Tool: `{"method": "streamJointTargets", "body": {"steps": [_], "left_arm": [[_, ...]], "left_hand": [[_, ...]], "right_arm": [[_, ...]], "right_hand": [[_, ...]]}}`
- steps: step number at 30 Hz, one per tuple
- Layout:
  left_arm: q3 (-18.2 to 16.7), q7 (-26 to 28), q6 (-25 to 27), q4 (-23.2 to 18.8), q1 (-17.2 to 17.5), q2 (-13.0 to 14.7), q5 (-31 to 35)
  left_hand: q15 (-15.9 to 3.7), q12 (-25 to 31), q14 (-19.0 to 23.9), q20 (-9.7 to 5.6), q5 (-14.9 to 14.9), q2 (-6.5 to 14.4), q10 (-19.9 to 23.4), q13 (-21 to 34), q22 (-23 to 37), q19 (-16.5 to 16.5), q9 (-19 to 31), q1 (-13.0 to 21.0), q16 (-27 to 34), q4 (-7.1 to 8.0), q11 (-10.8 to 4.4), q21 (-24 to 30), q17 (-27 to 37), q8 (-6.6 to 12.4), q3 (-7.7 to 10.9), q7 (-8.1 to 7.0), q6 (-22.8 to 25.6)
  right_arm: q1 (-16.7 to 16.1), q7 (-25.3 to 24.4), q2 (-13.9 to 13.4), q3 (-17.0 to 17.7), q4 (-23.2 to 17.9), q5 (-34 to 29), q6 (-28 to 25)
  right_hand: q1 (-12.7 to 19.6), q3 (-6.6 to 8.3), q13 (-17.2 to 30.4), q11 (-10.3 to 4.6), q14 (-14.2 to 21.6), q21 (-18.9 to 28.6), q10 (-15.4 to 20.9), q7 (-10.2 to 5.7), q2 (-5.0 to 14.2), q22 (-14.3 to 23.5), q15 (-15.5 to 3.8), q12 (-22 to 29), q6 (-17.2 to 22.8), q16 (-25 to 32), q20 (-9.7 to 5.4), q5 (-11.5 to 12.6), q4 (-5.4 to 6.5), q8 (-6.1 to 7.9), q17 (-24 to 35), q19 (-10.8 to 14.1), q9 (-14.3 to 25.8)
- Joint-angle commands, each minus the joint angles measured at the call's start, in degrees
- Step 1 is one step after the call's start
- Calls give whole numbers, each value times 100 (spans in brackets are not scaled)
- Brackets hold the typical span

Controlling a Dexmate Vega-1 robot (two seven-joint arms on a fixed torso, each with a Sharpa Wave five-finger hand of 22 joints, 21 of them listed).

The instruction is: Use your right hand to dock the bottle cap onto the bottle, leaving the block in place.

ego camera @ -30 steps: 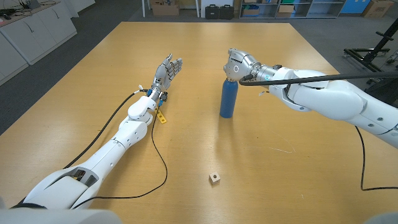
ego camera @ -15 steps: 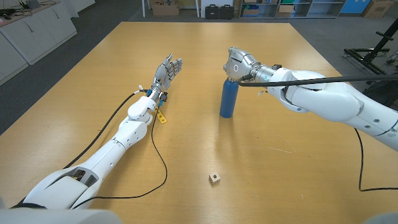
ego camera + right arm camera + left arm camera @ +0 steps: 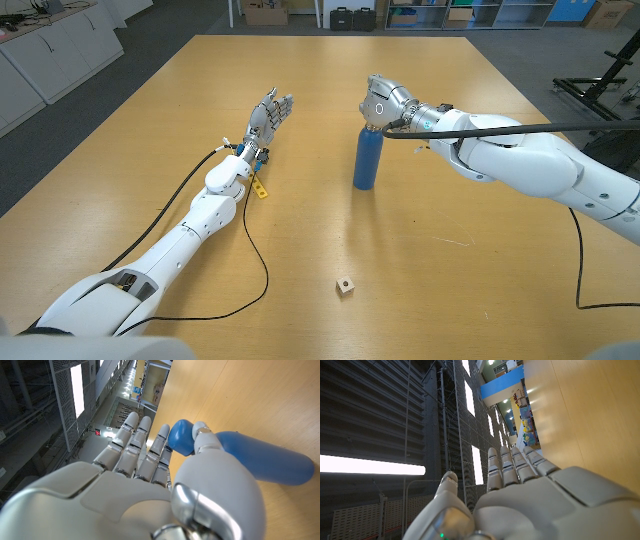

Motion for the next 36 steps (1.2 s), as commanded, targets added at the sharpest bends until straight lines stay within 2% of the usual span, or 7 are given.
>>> {"method": "streamJointTargets", "body": {"steps": [1, 7, 22, 25, 28, 30, 36], "left_arm": [[8, -12, 7, 22, -10, -11, 3], [11, -21, 13, 28, -17, -11, 1], [5, 2, 76, -68, 16, 45, 5], [3, 7, 82, -89, 25, 53, 4], [1, 15, 81, -108, 38, 61, 7], [-5, 21, 78, -120, 51, 63, 0], [-24, 19, 50, -118, 77, 66, -16]], "left_hand": [[-122, -27, 41, -138, -7, 27, 56, 19, 19, 24, 30, 4, -6, 3, -11, -4, 18, -29, 31, -8, 44], [-118, -28, 43, -136, -7, 28, 58, 19, 19, 27, 30, 4, -6, 2, -10, -3, 18, -30, 31, -9, 48], [-121, -30, 43, -137, -7, 31, 61, 19, 19, 21, 31, 5, -8, 0, -3, -5, 18, -34, 34, -17, 54], [-120, -32, 45, -136, -7, 31, 57, 19, 19, 23, 31, 5, -8, 0, -9, -4, 18, -36, 34, -15, 52], [-123, -34, 46, -136, -7, 33, 54, 19, 19, 24, 31, 6, -8, -1, -6, -4, 18, -37, 35, -17, 54], [-125, -35, 47, -138, -7, 33, 53, 19, 19, 23, 31, 6, -8, -2, -16, -4, 18, -36, 36, -15, 60], [-125, -35, 47, -135, -7, 34, 59, 19, 19, 23, 32, 7, -9, -3, -25, -4, 18, -38, 37, -10, 64]], "right_arm": [[-114, -69, -67, 27, 23, -104, -127], [-156, -71, -92, 46, 1, -141, -171], [-162, 89, -40, 40, -19, -248, -188], [-106, 238, 0, 0, -31, -301, -108], [-48, 393, 27, -34, -47, -314, -10], [-27, 482, 43, -41, -58, -287, 31], [-59, 697, 16, 3, -125, -269, 33]], "right_hand": [[-172, -93, 53, 6, -387, -134, -408, -313, -77, 15, -781, -46, 3, -46, -12, 142, 11, -131, 79, -207, -16], [-350, -175, 88, 11, -943, -316, -1026, -308, -157, 16, -657, -50, -485, -62, 210, 327, 48, -337, 167, -450, -21], [-579, -281, 139, 56, -1588, -514, -1942, -247, -242, 19, -341, -46, -1506, -91, 417, 526, 96, -747, 223, -613, -9], [-631, -316, 141, 259, -2046, -668, -2398, -116, -288, 17, -128, -72, -1919, -133, 568, 602, 87, -913, 198, -853, -5], [-669, -338, 136, 394, -2265, -755, -2678, -35, -309, 17, -2, -94, -2074, -141, 657, 641, 91, -976, 174, -989, -3], [-718, -362, 133, 431, -2444, -846, -2864, 45, -324, 17, 90, -79, -2262, -139, 751, 673, 103, -1056, 153, -1140, -8], [-769, -387, 130, 445, -2633, -906, -2990, 171, -338, 17, 172, -55, -2464, -142, 805, 704, 116, -1138, 133, -1208, -10]]}}
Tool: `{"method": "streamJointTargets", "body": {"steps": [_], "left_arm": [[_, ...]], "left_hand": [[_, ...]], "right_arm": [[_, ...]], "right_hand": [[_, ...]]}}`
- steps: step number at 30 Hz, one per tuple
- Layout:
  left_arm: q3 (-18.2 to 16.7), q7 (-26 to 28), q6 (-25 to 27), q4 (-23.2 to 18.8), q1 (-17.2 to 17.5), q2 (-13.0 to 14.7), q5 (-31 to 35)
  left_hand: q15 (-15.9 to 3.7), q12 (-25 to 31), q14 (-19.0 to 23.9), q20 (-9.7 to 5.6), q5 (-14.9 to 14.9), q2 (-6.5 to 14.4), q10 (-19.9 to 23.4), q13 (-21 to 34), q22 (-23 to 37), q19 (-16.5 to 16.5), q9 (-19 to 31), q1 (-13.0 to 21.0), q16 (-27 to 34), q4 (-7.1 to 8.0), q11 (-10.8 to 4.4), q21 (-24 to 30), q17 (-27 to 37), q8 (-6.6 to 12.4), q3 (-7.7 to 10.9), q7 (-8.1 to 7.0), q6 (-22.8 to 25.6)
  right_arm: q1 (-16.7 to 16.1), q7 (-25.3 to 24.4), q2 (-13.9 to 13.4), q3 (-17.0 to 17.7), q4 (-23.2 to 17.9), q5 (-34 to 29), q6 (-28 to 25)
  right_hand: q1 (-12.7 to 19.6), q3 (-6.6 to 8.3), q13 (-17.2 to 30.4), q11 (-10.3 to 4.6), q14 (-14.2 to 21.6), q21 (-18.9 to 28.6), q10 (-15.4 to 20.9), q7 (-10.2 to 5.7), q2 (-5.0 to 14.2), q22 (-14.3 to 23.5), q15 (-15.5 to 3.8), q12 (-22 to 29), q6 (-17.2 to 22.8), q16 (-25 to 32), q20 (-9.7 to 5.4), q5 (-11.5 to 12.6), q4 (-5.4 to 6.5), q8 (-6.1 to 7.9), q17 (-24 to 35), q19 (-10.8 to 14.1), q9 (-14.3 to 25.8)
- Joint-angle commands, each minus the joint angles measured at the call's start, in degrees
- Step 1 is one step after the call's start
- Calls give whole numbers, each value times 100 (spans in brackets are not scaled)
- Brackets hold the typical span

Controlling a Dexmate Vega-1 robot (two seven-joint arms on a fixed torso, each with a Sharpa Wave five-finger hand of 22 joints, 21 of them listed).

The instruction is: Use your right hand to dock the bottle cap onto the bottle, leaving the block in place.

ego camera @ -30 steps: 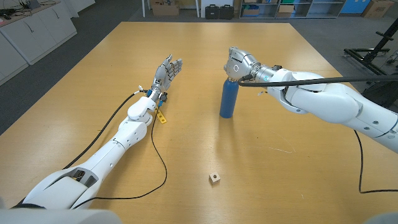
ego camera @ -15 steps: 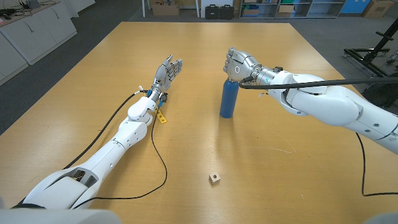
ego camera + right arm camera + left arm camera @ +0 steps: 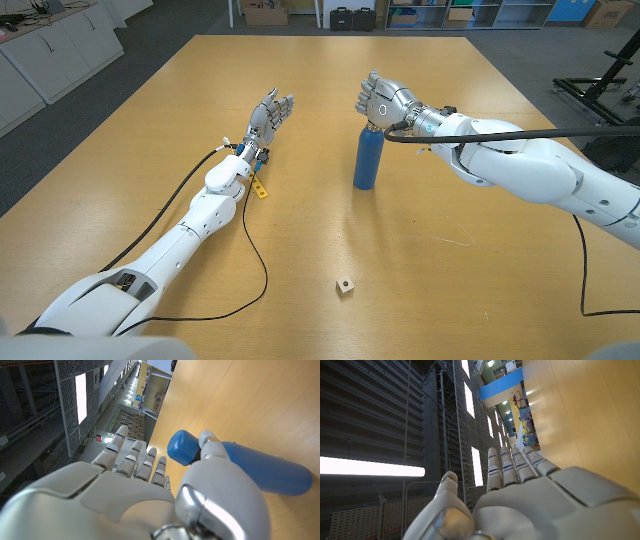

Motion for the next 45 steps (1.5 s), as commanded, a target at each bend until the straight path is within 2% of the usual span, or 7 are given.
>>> {"method": "streamJointTargets", "body": {"steps": [1, 17, 29, 36, 39, 41, 45], "left_arm": [[-31, 19, -23, -32, 49, 21, -19], [-1, -17, 80, -48, -5, 56, -10], [-12, 17, 172, -122, 16, 113, -17], [-70, 174, 311, -391, 98, 267, 22], [-71, 230, 417, -507, 109, 334, 47], [-63, 270, 493, -586, 104, 374, 73], [-51, 334, 583, -692, 103, 413, 107]], "left_hand": [[-124, -36, 50, -133, -7, 34, 58, 7, 19, 24, 32, 7, -9, -4, -23, -4, 18, -38, 38, -10, 66], [-118, -32, 45, -140, -8, 35, 76, 8, 19, 21, 32, 5, -12, -6, 0, -5, 19, -40, 39, 13, 80], [-129, -37, 48, -139, -8, 36, 68, 8, 19, 20, 33, 5, -12, -7, -12, -5, 19, -43, 39, 9, 84], [-117, -35, 44, -145, -8, 36, 77, 9, 19, 22, 33, 4, -14, -8, -2, -4, 19, -43, 40, 23, 90], [-115, -33, 49, -143, -8, 36, 83, 9, 19, 22, 33, 3, -12, -8, 11, -4, 19, -42, 40, 44, 98], [-116, -32, 52, -143, -8, 36, 87, 9, 19, 23, 33, 3, -11, -8, 14, -4, 19, -42, 40, 49, 102], [-121, -35, 51, -145, -9, 36, 83, 9, 19, 23, 33, 3, -12, -9, 15, -4, 19, -42, 40, 54, 108]], "right_arm": [[-12, 414, -13, 37, -100, 16, 71], [-795, 435, -5, 533, -108, -2, -955], [-1559, 257, 535, 902, 220, -21, -2197], [-1977, 55, 1072, 1147, 468, 336, -2936], [-2129, -301, 1316, 1220, 640, 557, -3262], [-2212, -541, 1461, 1298, 745, 835, -3427], [-2297, -902, 1673, 1408, 888, 1276, -3652]], "right_hand": [[-66, -33, 14, 12, -90, -37, -84, 42, 5, 16, 16, 20, -123, -10, 23, 58, -2, -46, -11, -71, 18], [-44, -18, 9, 41, -160, -41, -234, 218, 31, 15, 28, 46, -456, 35, 27, 106, -23, -173, -41, 39, 21], [-13, -1, 3, 124, -146, -29, -289, 383, 50, 13, 17, 76, -584, 72, -51, 132, -47, -215, -66, 154, 28], [121, 62, -33, 369, -54, -6, -182, 553, 96, -11, 61, 147, -373, 110, -118, 160, -124, -124, -130, 375, 31], [179, 92, -68, 449, -6, -8, -64, 662, 127, -24, 58, 188, -184, 126, -174, 166, -153, -52, -174, 476, 30], [230, 115, -127, 570, 126, -21, 117, 904, 150, -39, 70, 239, 91, 163, -231, 163, -179, 38, -243, 609, 17], [245, 135, -171, 667, 298, -26, 256, 1104, 198, -43, 75, 272, 183, 216, -314, 158, -173, 56, -287, 703, 4]]}}
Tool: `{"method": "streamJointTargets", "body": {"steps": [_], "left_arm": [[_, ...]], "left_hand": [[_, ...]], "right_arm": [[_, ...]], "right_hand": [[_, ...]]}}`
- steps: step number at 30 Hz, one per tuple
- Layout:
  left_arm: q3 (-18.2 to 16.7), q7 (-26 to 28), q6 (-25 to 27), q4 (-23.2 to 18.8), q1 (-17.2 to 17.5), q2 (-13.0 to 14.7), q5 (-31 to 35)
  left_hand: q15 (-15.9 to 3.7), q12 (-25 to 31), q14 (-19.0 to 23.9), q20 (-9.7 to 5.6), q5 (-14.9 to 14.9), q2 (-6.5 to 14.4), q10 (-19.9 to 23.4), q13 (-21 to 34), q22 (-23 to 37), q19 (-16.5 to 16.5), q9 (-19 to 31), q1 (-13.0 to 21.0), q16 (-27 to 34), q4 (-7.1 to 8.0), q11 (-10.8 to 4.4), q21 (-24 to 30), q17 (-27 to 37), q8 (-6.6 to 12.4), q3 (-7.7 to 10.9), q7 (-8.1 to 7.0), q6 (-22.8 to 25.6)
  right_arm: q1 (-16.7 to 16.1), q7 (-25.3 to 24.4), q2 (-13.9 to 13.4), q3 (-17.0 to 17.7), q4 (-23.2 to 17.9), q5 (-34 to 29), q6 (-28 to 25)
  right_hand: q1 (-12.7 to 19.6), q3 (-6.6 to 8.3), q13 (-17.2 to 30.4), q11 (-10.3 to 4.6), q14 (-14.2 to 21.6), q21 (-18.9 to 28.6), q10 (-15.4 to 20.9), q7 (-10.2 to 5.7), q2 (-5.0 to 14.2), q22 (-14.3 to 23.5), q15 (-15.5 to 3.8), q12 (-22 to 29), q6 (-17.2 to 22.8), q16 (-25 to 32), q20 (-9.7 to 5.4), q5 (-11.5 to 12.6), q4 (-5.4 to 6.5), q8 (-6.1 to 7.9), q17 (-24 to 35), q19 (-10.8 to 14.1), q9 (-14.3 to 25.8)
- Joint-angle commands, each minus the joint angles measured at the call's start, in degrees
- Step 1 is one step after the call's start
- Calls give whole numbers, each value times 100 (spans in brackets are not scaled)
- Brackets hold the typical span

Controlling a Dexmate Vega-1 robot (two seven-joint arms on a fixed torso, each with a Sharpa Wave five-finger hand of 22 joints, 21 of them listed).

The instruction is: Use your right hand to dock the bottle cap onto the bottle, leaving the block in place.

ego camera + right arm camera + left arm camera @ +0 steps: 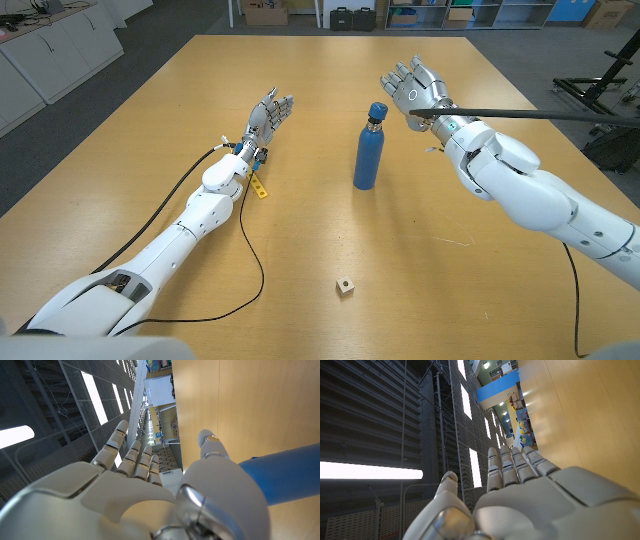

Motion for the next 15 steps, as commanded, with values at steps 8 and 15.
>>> {"method": "streamJointTargets", "body": {"steps": [8, 15], "left_arm": [[20, 363, 493, -542, 19, 244, 185], [-4, 494, 453, -632, 85, 228, 219]], "left_hand": [[-122, -31, 52, -142, -9, 35, 34, 11, 19, 24, 32, 2, -13, -10, 4, -3, 8, 1, 40, 13, 66], [-127, -33, 63, -144, -9, 34, 33, 11, 19, 28, 32, 0, -9, -10, 0, -2, 9, 3, 39, -4, 78]], "right_arm": [[-638, -2077, 1211, 486, 847, 2080, -1403], [-767, -3056, 1762, 798, 1049, 3796, -1471]], "right_hand": [[-66, 83, -95, 175, 236, -50, 275, 190, 338, 23, 43, 79, 288, 75, -163, -42, 154, 72, -76, 92, -15], [-259, 131, -203, 243, 521, -76, 635, 122, 652, 14, 94, 167, 1006, 132, -201, -288, 314, 314, -181, 310, 29]]}}
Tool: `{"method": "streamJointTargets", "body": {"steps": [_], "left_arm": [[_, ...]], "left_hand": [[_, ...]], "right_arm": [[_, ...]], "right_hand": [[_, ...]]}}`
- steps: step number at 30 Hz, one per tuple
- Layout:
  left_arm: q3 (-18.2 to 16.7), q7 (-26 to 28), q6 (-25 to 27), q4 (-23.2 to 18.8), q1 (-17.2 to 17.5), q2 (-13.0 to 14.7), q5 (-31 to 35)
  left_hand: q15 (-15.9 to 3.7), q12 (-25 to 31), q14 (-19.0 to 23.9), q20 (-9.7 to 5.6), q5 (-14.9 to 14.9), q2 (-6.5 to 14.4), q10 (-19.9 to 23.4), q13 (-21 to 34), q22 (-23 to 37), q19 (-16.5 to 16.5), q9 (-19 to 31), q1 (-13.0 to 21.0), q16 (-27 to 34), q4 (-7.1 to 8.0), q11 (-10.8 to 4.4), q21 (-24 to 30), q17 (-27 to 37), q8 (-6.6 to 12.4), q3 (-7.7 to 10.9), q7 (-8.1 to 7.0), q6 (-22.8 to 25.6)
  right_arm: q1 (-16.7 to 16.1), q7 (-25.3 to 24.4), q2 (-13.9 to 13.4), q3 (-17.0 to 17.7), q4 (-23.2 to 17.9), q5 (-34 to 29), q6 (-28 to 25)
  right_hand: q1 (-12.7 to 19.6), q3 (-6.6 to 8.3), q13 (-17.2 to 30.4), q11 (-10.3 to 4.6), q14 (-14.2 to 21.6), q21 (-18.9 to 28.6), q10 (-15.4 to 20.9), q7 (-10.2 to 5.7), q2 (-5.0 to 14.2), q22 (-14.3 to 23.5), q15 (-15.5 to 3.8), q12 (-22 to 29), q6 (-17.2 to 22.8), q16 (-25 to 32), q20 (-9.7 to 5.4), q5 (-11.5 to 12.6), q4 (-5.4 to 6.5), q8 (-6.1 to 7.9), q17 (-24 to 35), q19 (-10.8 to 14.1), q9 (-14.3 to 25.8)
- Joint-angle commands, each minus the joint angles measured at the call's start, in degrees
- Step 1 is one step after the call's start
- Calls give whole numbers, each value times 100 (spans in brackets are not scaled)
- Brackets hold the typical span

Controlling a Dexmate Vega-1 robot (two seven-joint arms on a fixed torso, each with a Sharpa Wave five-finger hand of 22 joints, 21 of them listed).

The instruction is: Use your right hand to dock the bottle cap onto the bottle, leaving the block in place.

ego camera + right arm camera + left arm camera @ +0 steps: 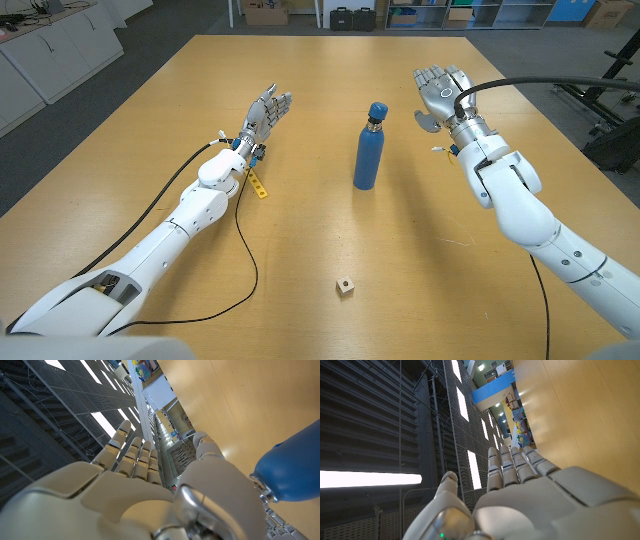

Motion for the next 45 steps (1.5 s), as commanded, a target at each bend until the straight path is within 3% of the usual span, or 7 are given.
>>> {"method": "streamJointTargets", "body": {"steps": [1, 9, 11, 15, 24, 30, 45], "left_arm": [[-4, 229, 78, -233, 77, 38, 82], [-12, 189, -15, -349, 159, 65, 82], [-37, 129, -38, -416, 213, 135, 62], [-183, 89, 9, -699, 446, 370, -64], [-277, -275, -30, -804, 612, 601, -275], [-246, -413, -215, -542, 614, 455, -354], [-203, -197, -425, -378, 602, 273, -173]], "left_hand": [[-130, -33, 68, -145, -9, 34, 35, 11, 19, 29, 33, 0, -9, -10, -4, -2, 9, 1, 39, -41, 45], [-144, -17, 99, -156, -9, 30, 82, 11, 19, 53, 33, -4, 2, -10, 0, 7, 10, 2, 37, -61, 61], [-145, -14, 99, -159, -9, 30, 93, 12, 19, 53, 33, -4, 1, -11, -14, 7, 10, 3, 37, -61, 67], [-141, -16, 113, -157, -9, 30, 90, 12, 19, 55, 33, -4, 6, -11, -5, 7, 10, 6, 37, -60, 79], [-139, -13, 118, -160, -9, 30, 106, 12, 20, 56, 34, -20, 6, -2, 12, 7, 12, 8, 30, -56, 96], [-133, -20, 102, -163, -9, 24, 93, 12, 21, 53, 34, -46, 1, 13, 11, 6, 15, 6, 16, -59, 102], [-75, -120, -114, -148, 2, -40, -172, 14, 25, -35, 35, -163, -63, 105, 69, -18, 31, -163, -95, -51, -252]], "right_arm": [[-288, -1633, 833, 418, 439, 2343, -357], [-603, -2353, 1054, 713, 354, 3770, -157], [-696, -2248, 1190, 961, 263, 4573, 66], [-842, -2362, 1624, 1400, 455, 6266, 949], [-746, -2661, 2163, 1396, 1443, 8512, 2745], [-580, -2486, 2305, 1288, 2130, 9704, 3736], [59, -1348, 1733, 606, 3400, 11088, 4715]], "right_hand": [[-41, 40, -31, -9, 177, -34, 221, -48, 148, 9, 17, 68, 332, 68, 20, -102, 55, 132, -36, 155, 54], [-68, 93, -77, -23, 229, -106, 254, 58, 274, 9, -7, 52, -96, 50, -25, -257, 63, -68, -96, 141, 64], [394, 553, -142, -32, 118, -240, 168, 72, 688, 14, 11, -5, -251, -41, -88, -477, -210, -215, -198, 26, 29], [486, 660, -161, 12, 38, -300, 123, 103, 693, 15, 52, -26, -248, -76, -64, -556, -278, -243, -224, -52, 22], [148, 527, -192, 145, 100, -351, 249, 161, 588, 32, 167, 26, 38, -28, -8, -815, -75, -204, -225, -51, 17], [-327, 346, -198, 177, 269, -368, 574, 47, 524, 47, 170, 162, 849, 50, -16, -1150, 181, 64, -222, 99, 109], [-1548, -411, -327, 411, -746, -866, -497, 391, -60, 90, 418, -252, -753, -186, 14, -1365, 532, -776, -169, -778, -45]]}}
